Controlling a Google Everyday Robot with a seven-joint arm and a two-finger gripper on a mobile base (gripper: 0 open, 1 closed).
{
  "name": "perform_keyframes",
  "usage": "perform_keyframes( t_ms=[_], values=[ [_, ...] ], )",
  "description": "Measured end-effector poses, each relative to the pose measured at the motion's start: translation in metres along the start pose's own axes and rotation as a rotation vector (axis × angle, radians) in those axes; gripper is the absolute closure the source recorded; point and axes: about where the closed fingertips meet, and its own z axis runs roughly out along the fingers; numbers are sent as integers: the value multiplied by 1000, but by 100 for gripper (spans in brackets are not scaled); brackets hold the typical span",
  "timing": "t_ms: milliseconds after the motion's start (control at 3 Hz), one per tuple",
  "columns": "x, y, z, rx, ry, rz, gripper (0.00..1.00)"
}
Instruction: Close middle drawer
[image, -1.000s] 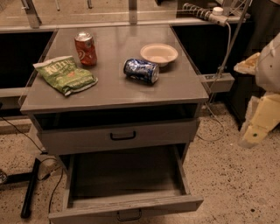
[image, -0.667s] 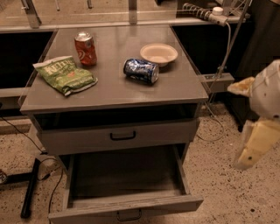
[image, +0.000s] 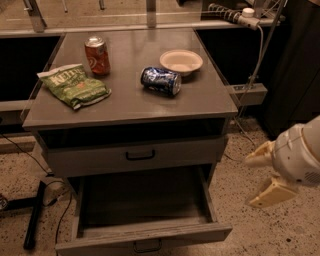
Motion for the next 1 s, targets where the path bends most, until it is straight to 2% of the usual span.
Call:
perform_keyframes(
  t_ms=[333,667,1000],
  values=[
    [7,12,35,-14,-101,13,65],
    [0,24,68,-63,-174,21,88],
    [-1,25,69,-66,-179,22,100]
  ],
)
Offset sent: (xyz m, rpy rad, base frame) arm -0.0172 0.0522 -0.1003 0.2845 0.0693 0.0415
